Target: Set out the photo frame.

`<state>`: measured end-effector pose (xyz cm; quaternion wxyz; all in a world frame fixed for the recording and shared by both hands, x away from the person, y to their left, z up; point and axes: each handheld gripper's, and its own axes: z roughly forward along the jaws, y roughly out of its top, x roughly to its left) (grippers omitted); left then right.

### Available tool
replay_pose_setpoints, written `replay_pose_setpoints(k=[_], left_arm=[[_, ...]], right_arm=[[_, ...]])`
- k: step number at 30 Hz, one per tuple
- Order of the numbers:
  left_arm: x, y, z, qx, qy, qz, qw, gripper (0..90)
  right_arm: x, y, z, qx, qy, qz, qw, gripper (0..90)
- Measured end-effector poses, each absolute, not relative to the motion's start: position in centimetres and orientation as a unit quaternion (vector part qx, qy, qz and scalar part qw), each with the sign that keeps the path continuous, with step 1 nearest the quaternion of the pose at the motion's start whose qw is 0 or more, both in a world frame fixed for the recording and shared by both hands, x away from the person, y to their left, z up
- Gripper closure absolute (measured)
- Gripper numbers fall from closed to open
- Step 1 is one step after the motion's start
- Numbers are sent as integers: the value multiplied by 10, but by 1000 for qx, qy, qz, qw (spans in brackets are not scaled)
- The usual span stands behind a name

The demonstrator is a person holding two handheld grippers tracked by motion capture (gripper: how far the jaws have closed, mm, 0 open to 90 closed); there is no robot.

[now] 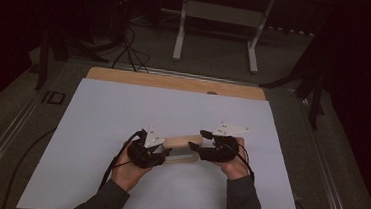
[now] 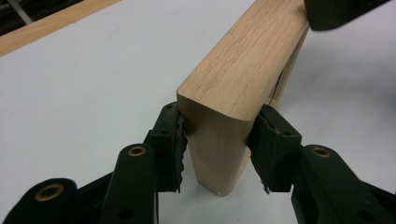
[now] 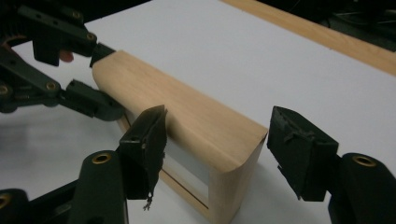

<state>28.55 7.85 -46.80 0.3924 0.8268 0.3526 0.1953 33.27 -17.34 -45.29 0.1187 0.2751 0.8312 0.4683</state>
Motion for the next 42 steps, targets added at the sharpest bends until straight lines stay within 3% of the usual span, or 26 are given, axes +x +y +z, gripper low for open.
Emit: replay_pose_setpoints(k=[13,25,42], left_arm=[[287,79,-467,827,353,191,393,573],[289,85,-466,825,359,181,398,573],[294,92,-467,811,380,176,408,538]], right_arm=[[336,-170,-464,258,846,455,101,307],[337,-171,-470,260,851,444,108,437],[334,-164,-470,260,848,446,115,487]])
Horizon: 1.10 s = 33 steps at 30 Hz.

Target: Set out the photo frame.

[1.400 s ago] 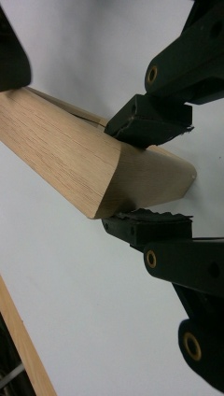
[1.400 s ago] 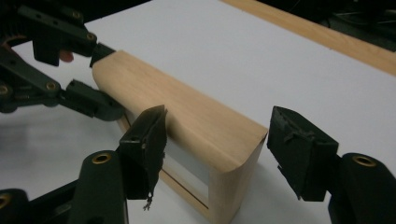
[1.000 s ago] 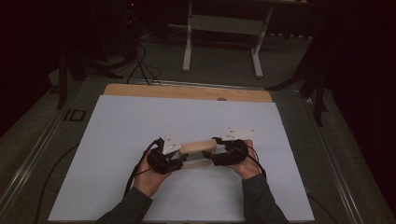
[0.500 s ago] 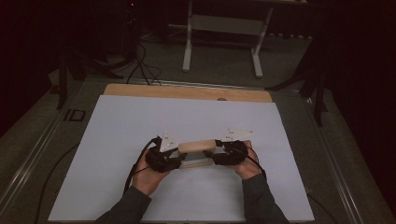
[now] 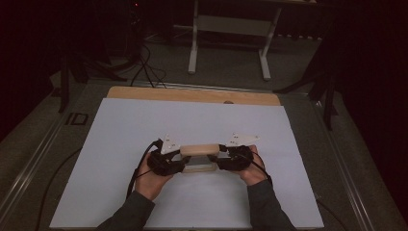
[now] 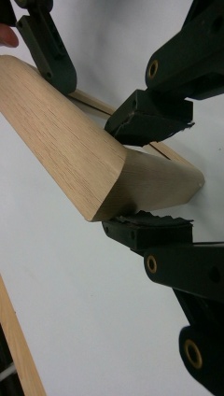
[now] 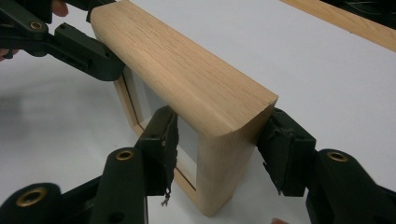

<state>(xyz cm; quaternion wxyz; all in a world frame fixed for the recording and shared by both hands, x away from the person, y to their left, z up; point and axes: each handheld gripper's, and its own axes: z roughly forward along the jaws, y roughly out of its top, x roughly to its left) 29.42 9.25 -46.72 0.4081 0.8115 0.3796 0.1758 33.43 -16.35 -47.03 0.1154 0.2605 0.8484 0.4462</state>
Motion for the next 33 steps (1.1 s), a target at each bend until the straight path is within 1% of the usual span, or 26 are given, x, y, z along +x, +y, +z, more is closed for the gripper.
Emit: replay_pose_setpoints(k=[17,33], left_arm=[[298,100,-470,800,392,163,425,522],[304,107,-470,802,387,157,427,519]], right_arm=[[333,-157,-470,269,842,452,123,491],[334,-151,-471,279,838,451,125,493]])
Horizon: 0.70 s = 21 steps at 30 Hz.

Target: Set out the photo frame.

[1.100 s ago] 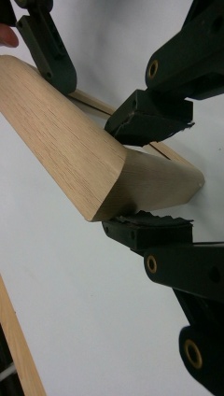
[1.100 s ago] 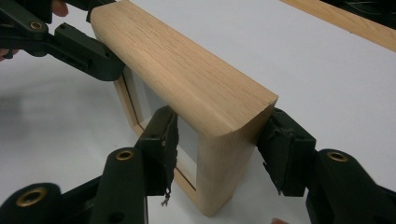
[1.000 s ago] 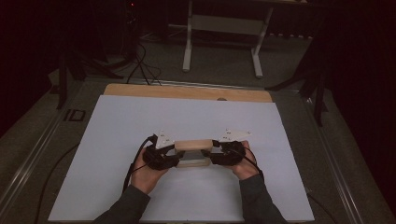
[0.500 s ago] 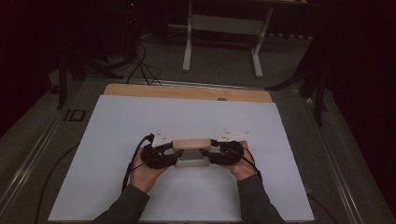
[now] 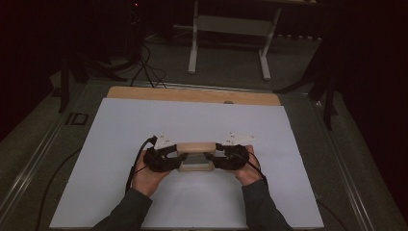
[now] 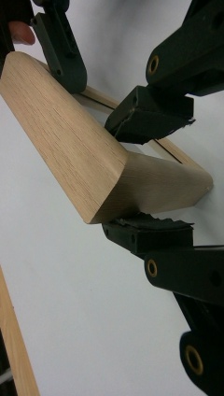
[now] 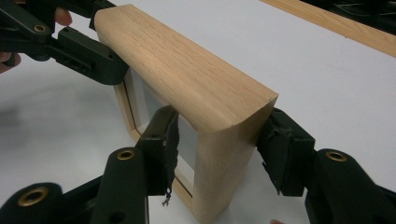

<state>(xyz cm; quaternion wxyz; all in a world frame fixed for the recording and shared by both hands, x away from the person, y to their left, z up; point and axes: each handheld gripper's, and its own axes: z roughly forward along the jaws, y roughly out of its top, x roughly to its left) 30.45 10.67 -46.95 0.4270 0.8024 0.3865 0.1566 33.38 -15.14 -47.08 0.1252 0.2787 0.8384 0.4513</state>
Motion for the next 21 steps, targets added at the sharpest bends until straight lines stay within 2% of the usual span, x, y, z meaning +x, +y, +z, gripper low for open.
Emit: replay_pose_setpoints(k=[21], left_arm=[[319,114,-466,805,376,147,435,518]], right_arm=[[339,-145,-466,288,833,452,136,495]])
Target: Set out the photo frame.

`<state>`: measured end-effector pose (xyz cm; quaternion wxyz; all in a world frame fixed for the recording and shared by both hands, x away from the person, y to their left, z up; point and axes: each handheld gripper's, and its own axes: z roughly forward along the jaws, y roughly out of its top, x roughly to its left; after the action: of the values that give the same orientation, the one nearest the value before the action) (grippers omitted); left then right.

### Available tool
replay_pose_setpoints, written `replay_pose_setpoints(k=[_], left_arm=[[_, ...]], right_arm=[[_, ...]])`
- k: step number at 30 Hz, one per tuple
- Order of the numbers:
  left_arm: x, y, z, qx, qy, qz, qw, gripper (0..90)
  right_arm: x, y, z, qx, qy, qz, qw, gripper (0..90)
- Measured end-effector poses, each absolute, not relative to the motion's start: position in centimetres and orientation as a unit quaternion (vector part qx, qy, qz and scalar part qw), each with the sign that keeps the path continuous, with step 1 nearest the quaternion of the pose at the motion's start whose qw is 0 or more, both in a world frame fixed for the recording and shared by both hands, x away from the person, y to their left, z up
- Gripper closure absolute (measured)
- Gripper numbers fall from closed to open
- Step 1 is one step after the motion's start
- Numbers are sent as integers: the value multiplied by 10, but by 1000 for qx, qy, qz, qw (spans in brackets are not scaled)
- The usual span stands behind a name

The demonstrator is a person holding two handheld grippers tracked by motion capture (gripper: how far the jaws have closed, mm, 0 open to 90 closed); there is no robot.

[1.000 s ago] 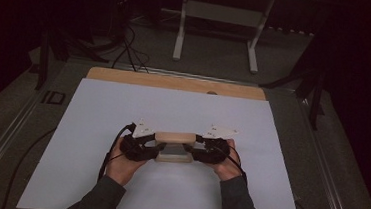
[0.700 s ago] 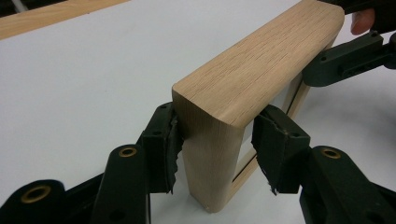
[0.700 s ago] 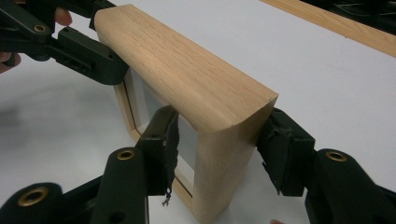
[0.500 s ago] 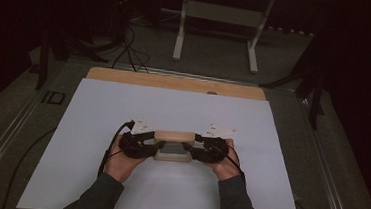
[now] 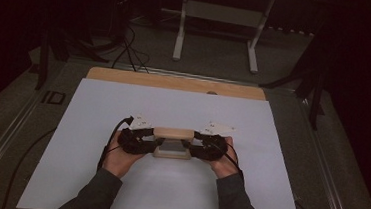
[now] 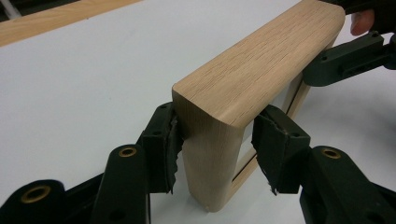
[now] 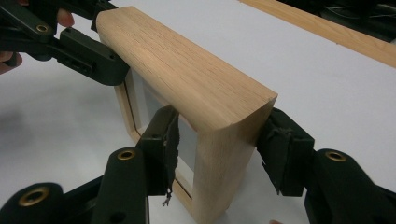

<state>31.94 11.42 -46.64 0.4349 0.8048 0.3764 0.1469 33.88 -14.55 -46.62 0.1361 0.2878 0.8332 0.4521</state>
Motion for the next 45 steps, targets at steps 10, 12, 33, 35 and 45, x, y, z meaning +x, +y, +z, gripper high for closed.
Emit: replay_pose_setpoints(k=[10,12,33,35,45], left_arm=[[332,117,-462,804,374,156,435,512],[335,118,-461,800,377,158,438,509],[358,127,-468,786,399,148,448,502],[359,127,-469,786,401,146,447,502],[363,129,-473,785,410,133,445,502]], right_arm=[[349,-143,-466,307,823,459,133,491],[352,-141,-465,311,821,461,131,489],[378,-127,-467,342,812,457,118,468],[379,-127,-468,344,812,457,119,467],[382,-126,-474,349,811,456,111,465]])
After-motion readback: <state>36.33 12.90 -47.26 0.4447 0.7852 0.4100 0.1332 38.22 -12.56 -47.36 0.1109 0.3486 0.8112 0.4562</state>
